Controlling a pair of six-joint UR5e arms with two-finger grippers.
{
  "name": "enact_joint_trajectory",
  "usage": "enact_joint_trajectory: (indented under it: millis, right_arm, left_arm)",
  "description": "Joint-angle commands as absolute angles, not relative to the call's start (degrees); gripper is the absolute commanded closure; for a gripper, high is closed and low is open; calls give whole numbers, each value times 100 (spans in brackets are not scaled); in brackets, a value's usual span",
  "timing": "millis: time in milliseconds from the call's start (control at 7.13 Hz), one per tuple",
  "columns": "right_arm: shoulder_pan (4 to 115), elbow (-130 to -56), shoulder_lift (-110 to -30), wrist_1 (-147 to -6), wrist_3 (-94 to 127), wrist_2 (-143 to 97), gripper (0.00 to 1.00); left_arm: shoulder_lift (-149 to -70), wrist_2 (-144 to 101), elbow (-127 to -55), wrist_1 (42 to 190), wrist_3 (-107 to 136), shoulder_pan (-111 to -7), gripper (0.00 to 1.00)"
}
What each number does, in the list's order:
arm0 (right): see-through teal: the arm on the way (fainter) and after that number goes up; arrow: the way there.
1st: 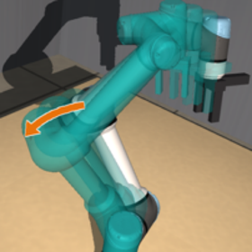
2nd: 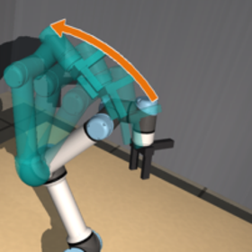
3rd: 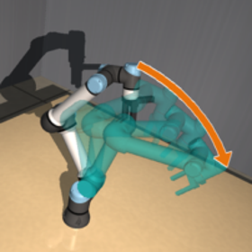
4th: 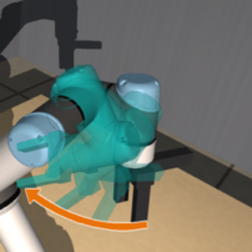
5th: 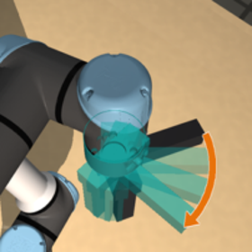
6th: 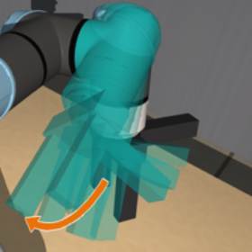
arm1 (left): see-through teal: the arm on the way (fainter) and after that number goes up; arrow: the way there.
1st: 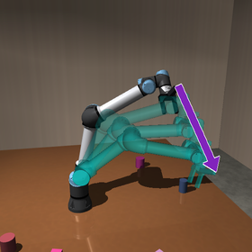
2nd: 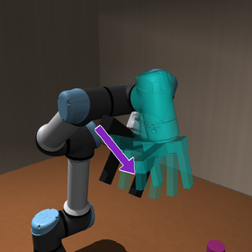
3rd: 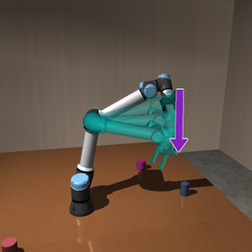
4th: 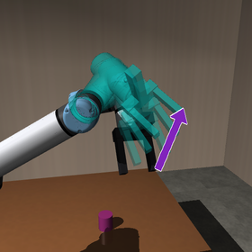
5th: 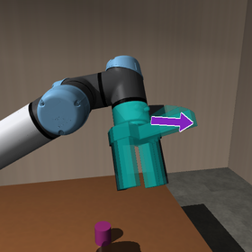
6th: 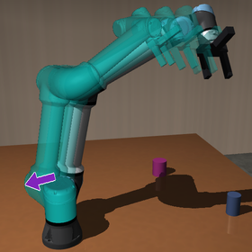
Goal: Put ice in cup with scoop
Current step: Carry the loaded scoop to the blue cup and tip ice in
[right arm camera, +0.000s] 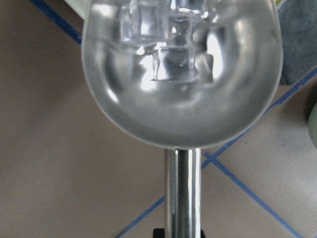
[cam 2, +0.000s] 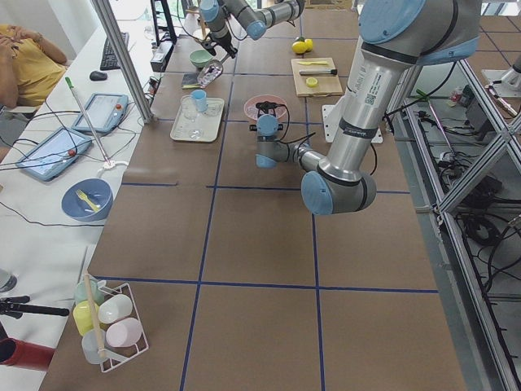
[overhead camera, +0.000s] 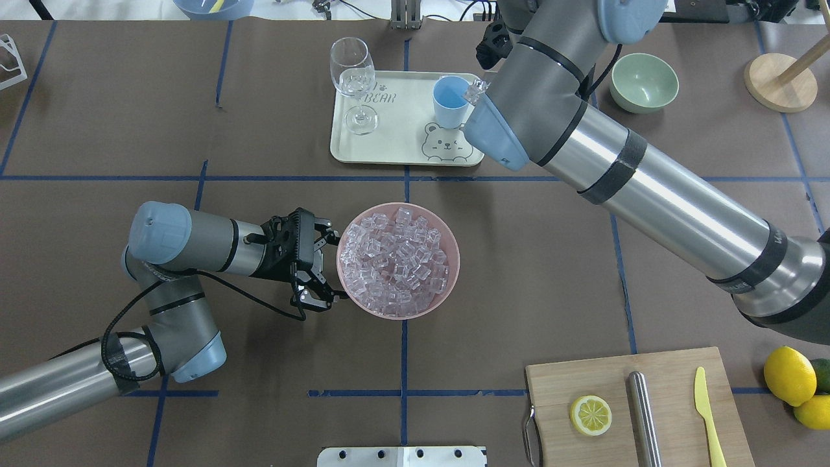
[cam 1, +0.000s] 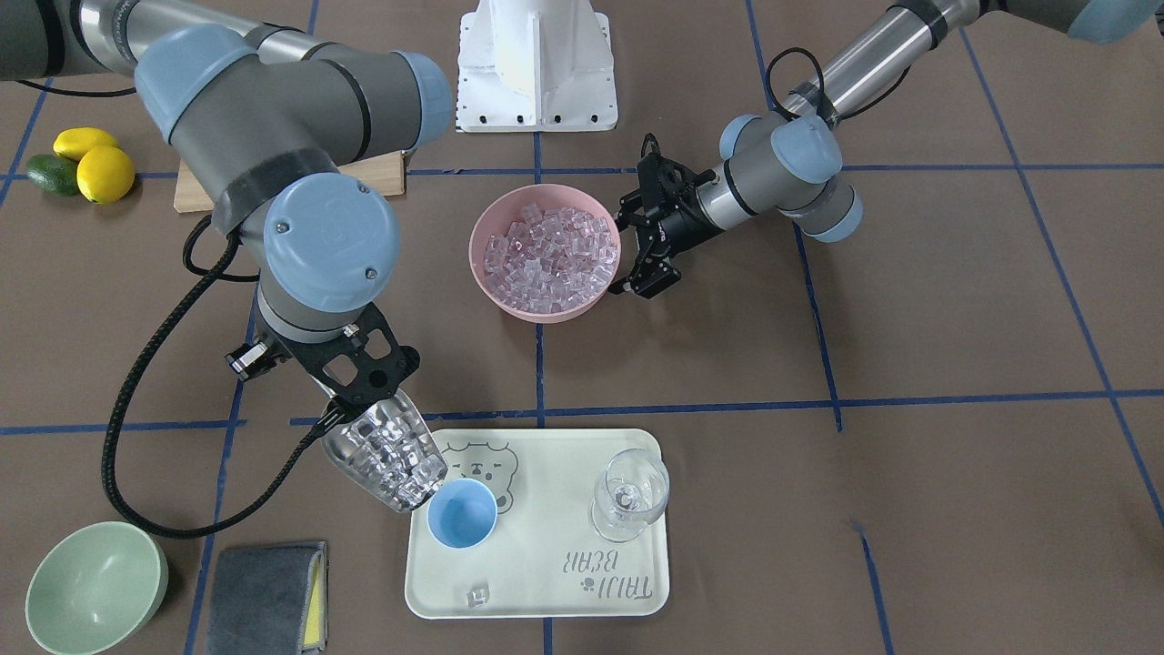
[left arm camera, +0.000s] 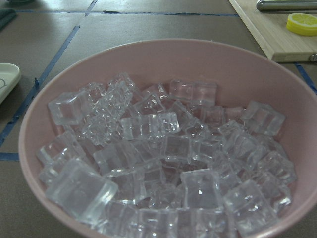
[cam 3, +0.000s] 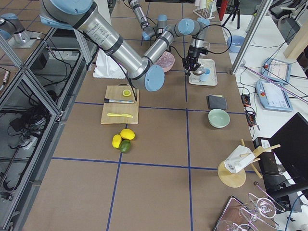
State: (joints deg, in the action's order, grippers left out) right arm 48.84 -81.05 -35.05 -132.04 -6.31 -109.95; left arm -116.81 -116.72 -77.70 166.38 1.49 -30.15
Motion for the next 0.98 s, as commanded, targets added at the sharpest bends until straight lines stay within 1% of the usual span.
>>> enact_joint_trajectory:
  millis: [0,841]
  right_arm:
    - [4878,-8034,-3376,-13472,-1078,-10986,100]
    - [4904,-7989,-3349,-13553,-1362,-10969,100]
  left_arm:
    - [-11681,-11672,-7770,16638,149,-3015,0]
    - [-11681,-11672,-7770,16664,149,-3015,0]
